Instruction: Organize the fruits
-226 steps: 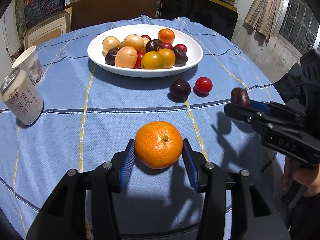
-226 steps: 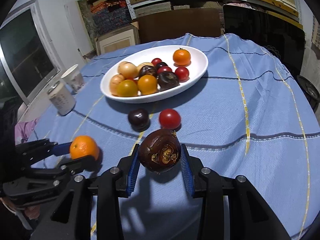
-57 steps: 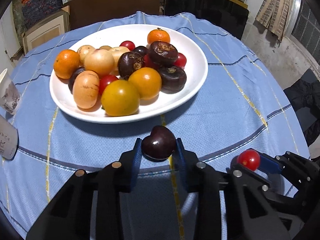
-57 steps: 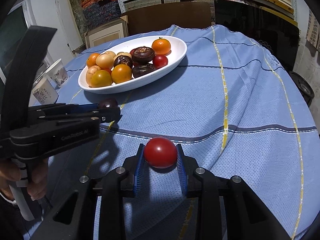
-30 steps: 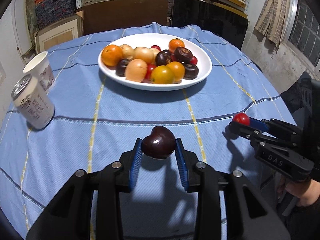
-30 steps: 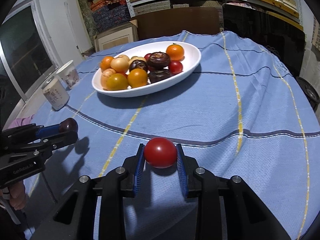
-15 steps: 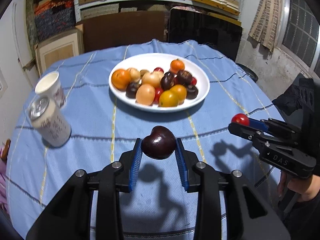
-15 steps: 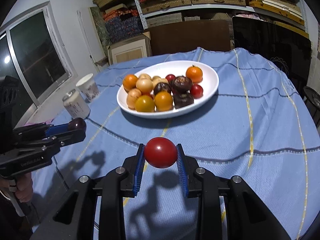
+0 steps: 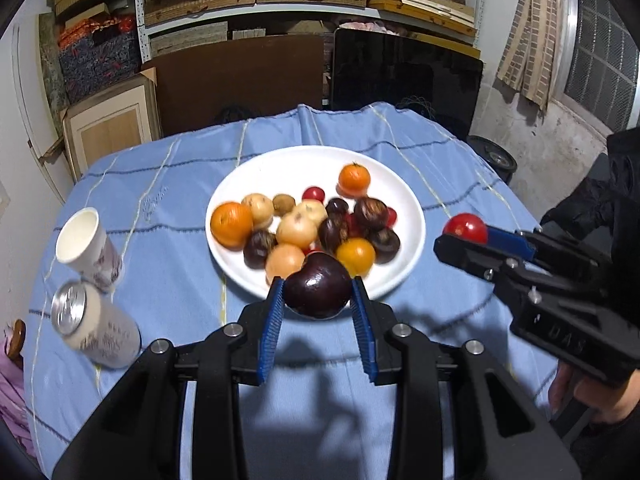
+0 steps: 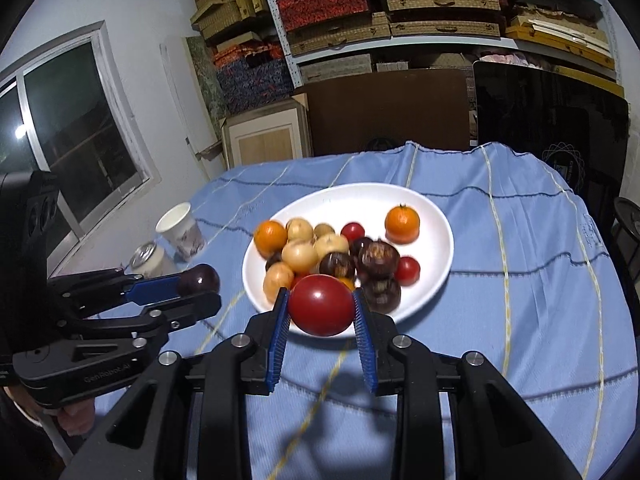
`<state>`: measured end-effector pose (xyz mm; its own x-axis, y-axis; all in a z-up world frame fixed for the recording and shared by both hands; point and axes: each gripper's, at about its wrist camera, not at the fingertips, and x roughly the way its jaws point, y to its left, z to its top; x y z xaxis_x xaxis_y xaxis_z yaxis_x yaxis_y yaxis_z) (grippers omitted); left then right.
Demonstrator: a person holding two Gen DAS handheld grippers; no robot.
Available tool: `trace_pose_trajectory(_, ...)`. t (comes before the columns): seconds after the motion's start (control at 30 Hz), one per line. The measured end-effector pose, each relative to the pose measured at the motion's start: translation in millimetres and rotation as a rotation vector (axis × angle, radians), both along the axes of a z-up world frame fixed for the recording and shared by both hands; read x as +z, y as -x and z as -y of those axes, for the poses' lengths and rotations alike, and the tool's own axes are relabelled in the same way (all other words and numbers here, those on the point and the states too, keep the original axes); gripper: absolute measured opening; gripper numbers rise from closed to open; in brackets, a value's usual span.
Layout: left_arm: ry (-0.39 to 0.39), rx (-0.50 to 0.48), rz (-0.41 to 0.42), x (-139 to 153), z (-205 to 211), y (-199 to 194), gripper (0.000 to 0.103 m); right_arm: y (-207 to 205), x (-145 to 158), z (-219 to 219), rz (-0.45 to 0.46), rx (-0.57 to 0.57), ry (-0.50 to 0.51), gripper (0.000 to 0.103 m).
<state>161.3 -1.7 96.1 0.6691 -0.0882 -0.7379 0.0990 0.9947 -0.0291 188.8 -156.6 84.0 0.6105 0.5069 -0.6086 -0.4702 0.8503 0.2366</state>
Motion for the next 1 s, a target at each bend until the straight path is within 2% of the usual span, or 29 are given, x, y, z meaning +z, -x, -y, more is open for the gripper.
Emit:
trace_pose_trajectory(0.27, -0.008, 0.07, -0.021, -14, -4, -68, 0.032, -53, -16, -21, -0.031, -0.014, -0.014, 0.032)
trace_pose_trajectory(0.57, -0.033, 0.149, -0.057, -36, -10, -104, 0.032, -84, -35, -37, -0.061, -0.071, 0.055, 0.033)
trace_pose_trajectory(0.6, -0.036, 0.159, -0.061, -39, -11, -108, 0.032, -87, -37, -39, -0.06, -0.082, 0.073, 0.034)
trace_pose_trajectory(0.67, -0.029, 0.178, -0.059, -44, -15, -113, 0.034, -93, -41, -38, -0.07, -0.113, 0.087, 0.043)
trace_pose_trajectory(0.7, -0.024, 0.184, -0.052, -45, -16, -114, 0.04, -94, -41, -35, -0.073, -0.127, 0.08, 0.05)
trace_pose_trajectory(0.73, -0.033, 0.195, -0.052, -45, -17, -115, 0.057, -94, -41, -31, -0.072, -0.142, 0.076, 0.054)
trace_pose_trajectory(0.8, -0.059, 0.223, -0.037, -44, -19, -114, 0.078, -92, -40, -22, -0.071, -0.156, 0.06, 0.059)
trace_pose_trajectory(0.83, -0.06, 0.221, -0.023, -43, -20, -112, 0.083, -90, -40, -19, -0.069, -0.156, 0.054, 0.062)
trace_pose_trajectory(0.93, -0.072, 0.206, -0.007, -39, -20, -104, 0.091, -79, -36, -9, -0.059, -0.157, 0.052, 0.062)
trace_pose_trajectory(1.0, -0.086, 0.204, 0.011, -36, -18, -96, 0.091, -74, -35, -5, -0.064, -0.154, 0.045, 0.063)
